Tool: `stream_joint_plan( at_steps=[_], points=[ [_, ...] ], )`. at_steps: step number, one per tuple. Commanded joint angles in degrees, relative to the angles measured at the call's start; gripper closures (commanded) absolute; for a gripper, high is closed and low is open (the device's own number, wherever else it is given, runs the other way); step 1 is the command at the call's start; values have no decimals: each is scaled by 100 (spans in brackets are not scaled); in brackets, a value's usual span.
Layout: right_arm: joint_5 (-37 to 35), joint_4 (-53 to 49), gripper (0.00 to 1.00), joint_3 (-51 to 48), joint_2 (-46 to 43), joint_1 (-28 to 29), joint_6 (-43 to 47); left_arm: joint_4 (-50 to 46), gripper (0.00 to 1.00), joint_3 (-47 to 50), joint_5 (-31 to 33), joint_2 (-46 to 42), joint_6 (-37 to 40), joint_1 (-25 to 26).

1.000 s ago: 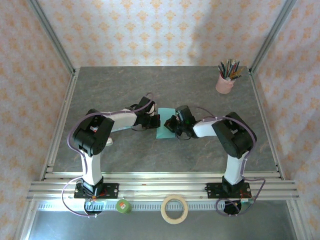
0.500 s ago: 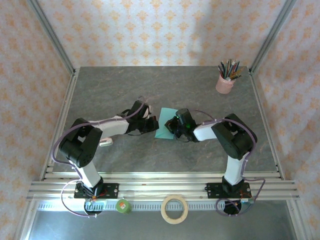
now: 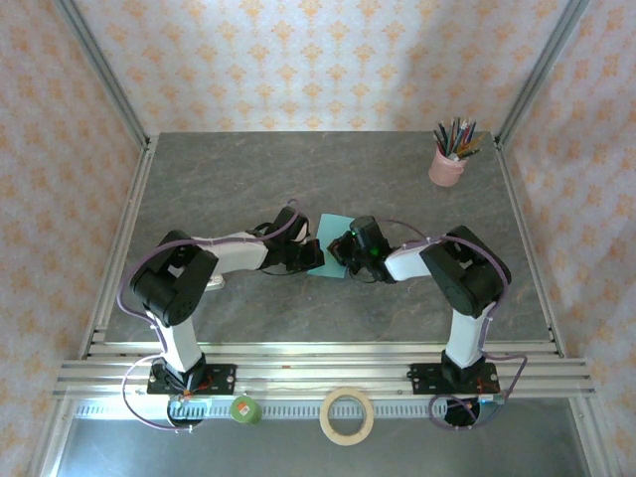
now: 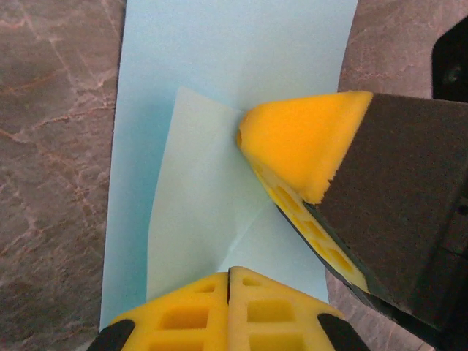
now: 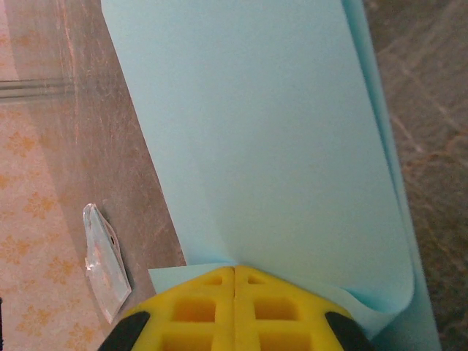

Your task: Fold a paper plane with a square sheet of paper (pick it up from the middle)

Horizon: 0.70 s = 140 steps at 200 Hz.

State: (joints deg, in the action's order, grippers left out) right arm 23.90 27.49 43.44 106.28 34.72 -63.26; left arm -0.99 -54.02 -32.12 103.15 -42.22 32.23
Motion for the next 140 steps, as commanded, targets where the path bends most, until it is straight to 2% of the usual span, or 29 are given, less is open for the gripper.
stream_joint_plan(
  at_steps=[1, 140],
  points=[
    [-220, -894, 100, -301, 256, 55, -32, -23, 92, -153, 203, 112, -67, 31],
    [-257, -1004, 100, -310, 317, 55, -37, -356, 93, 7, 292, 233, 240, 31]
  ],
)
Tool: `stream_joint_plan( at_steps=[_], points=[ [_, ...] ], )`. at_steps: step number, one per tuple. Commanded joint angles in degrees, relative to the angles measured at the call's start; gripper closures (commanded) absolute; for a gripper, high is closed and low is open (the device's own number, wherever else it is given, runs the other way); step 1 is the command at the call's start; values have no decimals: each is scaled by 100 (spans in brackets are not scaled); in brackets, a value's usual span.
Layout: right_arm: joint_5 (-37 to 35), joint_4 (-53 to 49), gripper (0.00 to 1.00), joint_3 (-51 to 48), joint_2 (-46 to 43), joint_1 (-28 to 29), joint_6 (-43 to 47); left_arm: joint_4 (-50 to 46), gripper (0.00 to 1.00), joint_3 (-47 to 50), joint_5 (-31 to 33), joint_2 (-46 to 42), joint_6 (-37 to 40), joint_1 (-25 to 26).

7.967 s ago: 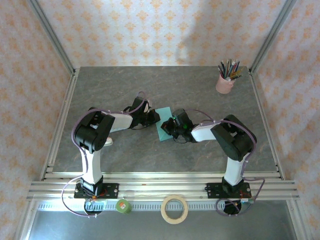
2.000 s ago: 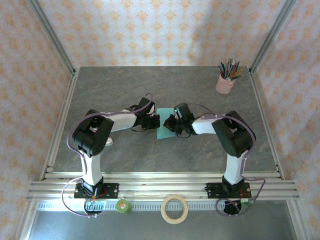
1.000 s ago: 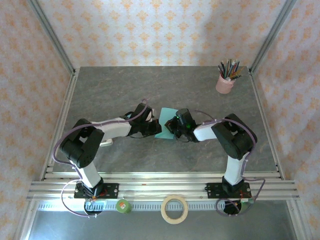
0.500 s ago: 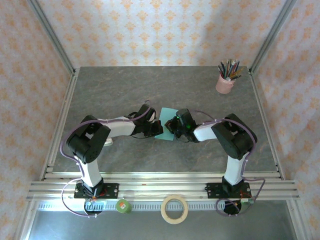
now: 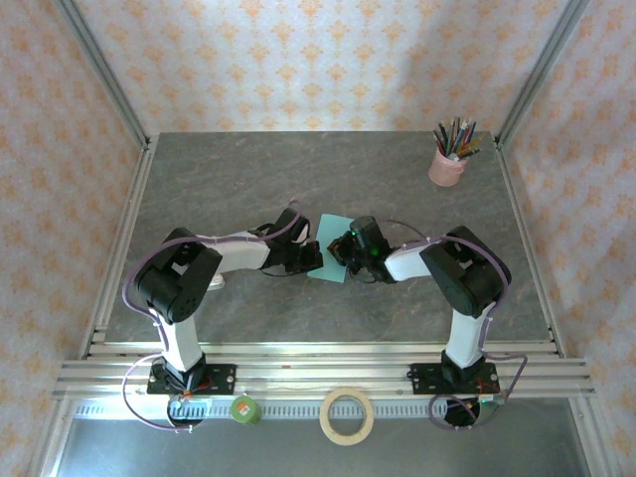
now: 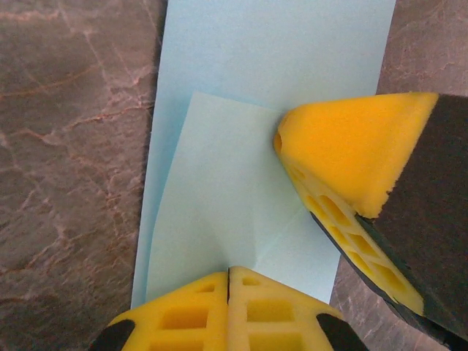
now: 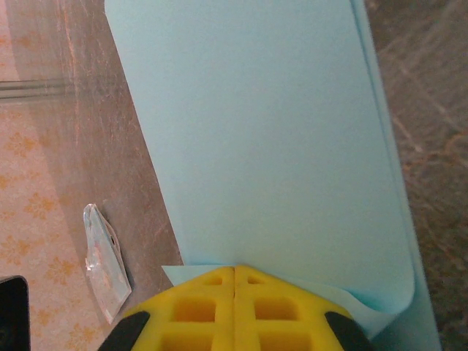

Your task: Fold a paper plane with a square sheet of paper (pick it up from the middle)

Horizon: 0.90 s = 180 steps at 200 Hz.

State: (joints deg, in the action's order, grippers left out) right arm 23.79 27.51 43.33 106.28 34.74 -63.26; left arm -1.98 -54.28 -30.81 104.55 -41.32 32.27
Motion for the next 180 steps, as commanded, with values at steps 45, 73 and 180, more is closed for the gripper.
stream_joint_plan(
  at_steps=[45, 73, 180],
  points=[
    [-258, -1028, 100, -325, 327, 51, -35, -414, 94, 131, 236, 71, 284, 25],
    [-253, -1046, 100, -317, 332, 50, -28, -637, 95, 222, 241, -8, 473, 16],
    [-226, -1062, 100, -290, 350, 42, 35, -1297, 95, 1415, 444, -882, 897, -503]
  ],
)
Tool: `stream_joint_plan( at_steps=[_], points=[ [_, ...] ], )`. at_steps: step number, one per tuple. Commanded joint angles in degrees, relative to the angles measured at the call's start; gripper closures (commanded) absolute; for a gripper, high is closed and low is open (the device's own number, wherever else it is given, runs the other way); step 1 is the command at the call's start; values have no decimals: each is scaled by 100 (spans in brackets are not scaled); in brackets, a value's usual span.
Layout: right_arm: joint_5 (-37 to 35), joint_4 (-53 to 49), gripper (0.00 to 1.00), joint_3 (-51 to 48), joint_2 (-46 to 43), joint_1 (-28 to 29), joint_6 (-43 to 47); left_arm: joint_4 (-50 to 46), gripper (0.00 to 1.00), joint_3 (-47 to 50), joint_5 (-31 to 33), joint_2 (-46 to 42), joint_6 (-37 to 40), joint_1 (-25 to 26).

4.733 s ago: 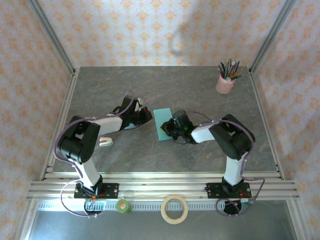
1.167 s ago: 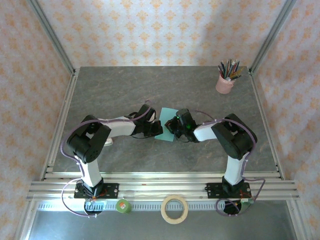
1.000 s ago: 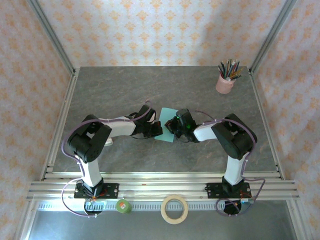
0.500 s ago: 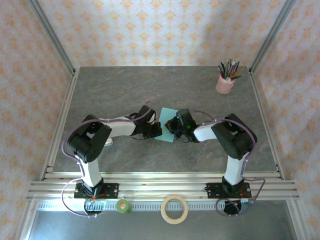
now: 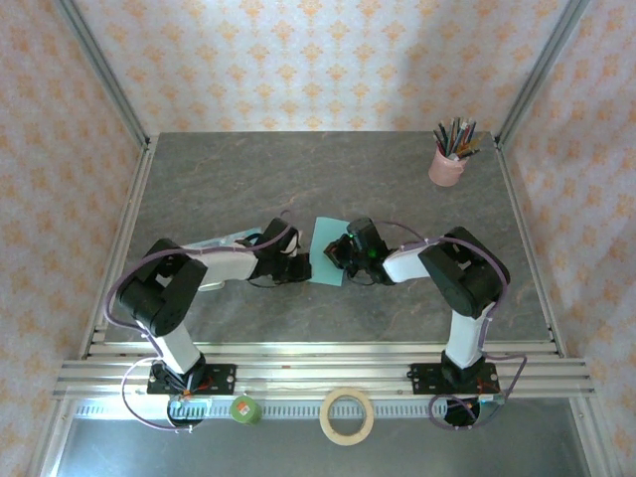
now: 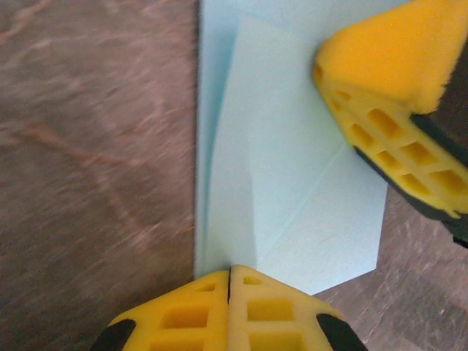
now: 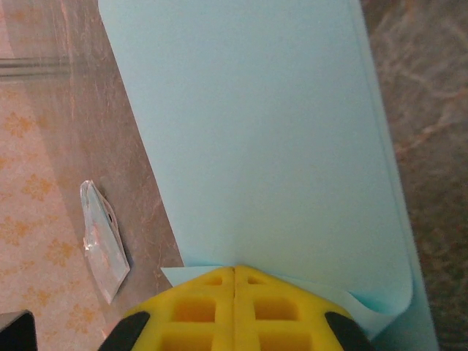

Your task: Fold a paper plane with a square sheet of paper (pick it up from the middle)

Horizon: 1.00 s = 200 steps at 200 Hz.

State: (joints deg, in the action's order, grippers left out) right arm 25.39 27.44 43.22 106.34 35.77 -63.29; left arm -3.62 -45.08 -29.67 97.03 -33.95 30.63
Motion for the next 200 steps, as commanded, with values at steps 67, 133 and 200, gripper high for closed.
stream_joint_plan(
  at_steps=[67, 133, 200],
  points=[
    [-318, -987, 100, -235, 304, -58, 105, -488, 94, 59, -390, -916, -292, -479],
    [-208, -912, 100, -138, 278, -58, 262, 309, 95, -412, -586, -14, -825, -228],
    [-10, -784, 100, 95, 34, -112, 688, 383, 97, 31, -338, 336, -973, -224]
  ],
)
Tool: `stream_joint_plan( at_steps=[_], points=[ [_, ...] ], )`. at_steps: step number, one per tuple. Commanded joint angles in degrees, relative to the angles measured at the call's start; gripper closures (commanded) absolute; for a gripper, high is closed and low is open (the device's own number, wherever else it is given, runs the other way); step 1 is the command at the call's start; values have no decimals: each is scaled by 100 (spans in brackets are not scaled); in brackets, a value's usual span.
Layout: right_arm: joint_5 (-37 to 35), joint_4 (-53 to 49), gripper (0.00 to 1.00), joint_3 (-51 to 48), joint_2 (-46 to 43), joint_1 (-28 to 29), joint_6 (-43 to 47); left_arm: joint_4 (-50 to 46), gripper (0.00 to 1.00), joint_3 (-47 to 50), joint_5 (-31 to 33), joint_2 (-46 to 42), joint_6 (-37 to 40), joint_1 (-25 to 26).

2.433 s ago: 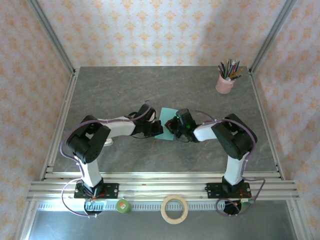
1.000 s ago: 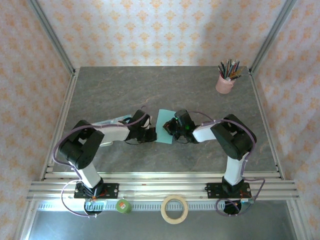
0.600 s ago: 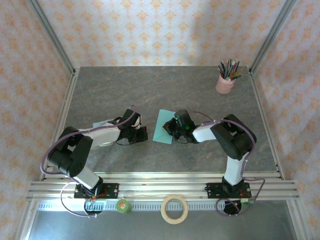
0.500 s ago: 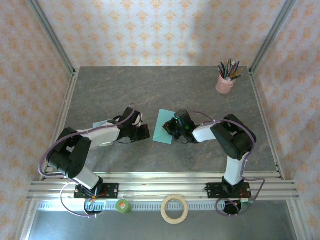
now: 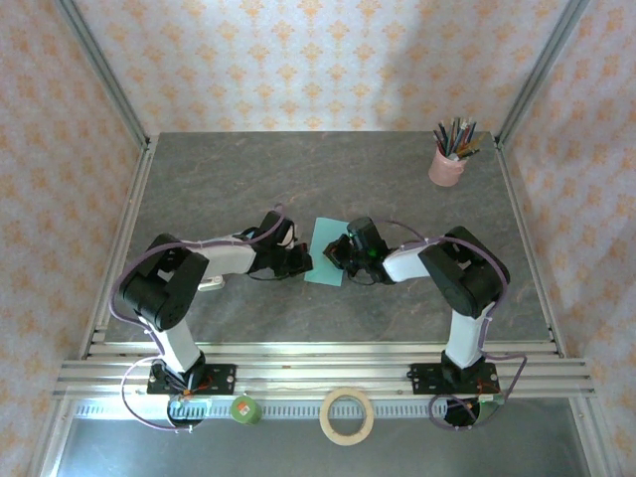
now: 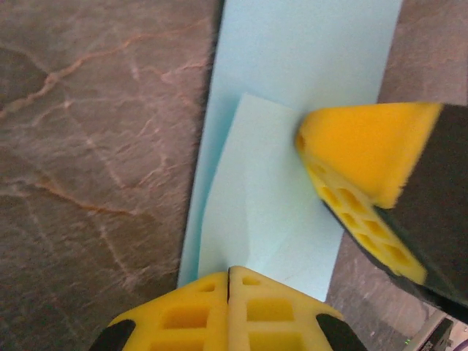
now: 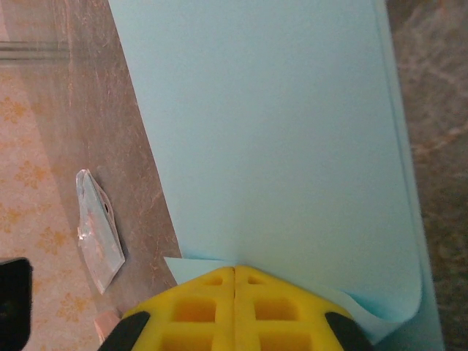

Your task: Fold a paper plane with a square sheet of paper (pick it up from the middle)

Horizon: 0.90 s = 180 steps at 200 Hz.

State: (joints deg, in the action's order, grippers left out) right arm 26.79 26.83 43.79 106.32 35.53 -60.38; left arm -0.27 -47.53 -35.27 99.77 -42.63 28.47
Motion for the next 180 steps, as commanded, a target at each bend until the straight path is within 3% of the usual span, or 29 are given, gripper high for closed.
stream_joint_plan(
  at_steps=[1, 64, 139, 180],
  points=[
    [-148, -727, 100, 49, 28, -89, 414, 38, 97, 291, 231, 62, -101, -12],
    [-173, -1351, 97, 547, -567, 148, 1418, -85, 99, 477, 545, 96, -57, -12],
    [22, -1146, 99, 314, -276, 251, 1248, -185, 99, 377, 600, 33, -48, -8],
    [-56, -1339, 100, 341, -72, 249, 1230, 163, 99, 336, 244, -152, -86, -10]
  ],
)
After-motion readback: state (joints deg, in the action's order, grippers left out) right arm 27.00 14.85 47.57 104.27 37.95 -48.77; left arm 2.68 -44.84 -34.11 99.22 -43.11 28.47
